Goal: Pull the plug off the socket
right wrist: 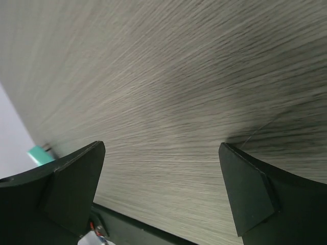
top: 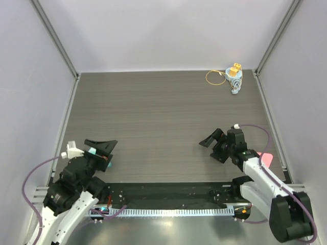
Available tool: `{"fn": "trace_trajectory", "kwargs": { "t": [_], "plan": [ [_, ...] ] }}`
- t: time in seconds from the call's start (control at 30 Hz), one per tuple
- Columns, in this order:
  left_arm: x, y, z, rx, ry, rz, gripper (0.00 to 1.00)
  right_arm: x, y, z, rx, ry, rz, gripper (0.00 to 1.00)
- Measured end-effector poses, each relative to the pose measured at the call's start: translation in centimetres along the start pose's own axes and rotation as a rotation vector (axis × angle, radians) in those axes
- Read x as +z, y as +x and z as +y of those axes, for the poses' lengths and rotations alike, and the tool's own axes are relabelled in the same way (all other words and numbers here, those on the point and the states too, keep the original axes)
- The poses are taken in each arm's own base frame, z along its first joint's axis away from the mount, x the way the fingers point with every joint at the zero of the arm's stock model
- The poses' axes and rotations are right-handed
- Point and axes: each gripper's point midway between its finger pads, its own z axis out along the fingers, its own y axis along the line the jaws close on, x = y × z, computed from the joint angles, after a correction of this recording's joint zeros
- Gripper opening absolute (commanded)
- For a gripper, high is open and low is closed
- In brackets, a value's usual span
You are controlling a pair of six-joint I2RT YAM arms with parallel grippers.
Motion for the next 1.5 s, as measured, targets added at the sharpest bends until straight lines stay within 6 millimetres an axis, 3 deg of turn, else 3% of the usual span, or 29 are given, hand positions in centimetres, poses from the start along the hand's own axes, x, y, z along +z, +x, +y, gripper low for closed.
{"fn": "trace_trajectory", "kwargs": {
  "t": [0.1,0.2,0.3,0.5,0.7,0.97,1.1,1.27,1.5],
  "plan": [
    [-1.3,-1.5,2.7,0.042,-0.098,-0.067,1.0,0.5,-0.2,0.2,-0.041,0.023,0.03,1.0],
    [-3.0,-2.8,3.1,0.093,-0.11,-0.109,1.0,0.8,-0.9,2.8,-0.083,-0.086,0.027,1.0],
    [-4.4,-3.6,1.4,0.18,-0.063,-0.114,1.0,1.0,-1.2,6.4,-0.136,-0.232,0.014,1.0],
    [-4.3,-2.6,-1.4,0.358,-0.021,-0.027,1.0,3.7,1.8,13.6,-0.282,-0.328,0.13,1.0],
    [-3.2,-1.5,-2.5,0.396,0.011,0.02,1.0,7.3,7.5,20.0,-0.399,-0.429,0.234,1.0],
    [-0.3,-4.3,0.6,0.535,-0.476,-0.047,1.0,12.6,18.8,25.5,-0.532,-0.589,0.413,1.0],
    [0.9,-5.2,1.1,0.614,-0.623,-0.069,1.0,14.3,23.0,27.4,-0.571,-0.694,0.477,0.96],
    [1.6,-6.7,3.4,0.654,-0.813,-0.074,1.0,16.9,26.1,30.1,-0.586,-0.818,0.511,0.89],
    [0.1,-10.4,7.0,0.471,-1.056,-0.125,1.0,19.0,28.7,33.0,-0.599,-0.923,0.551,0.82]
  ]
}}
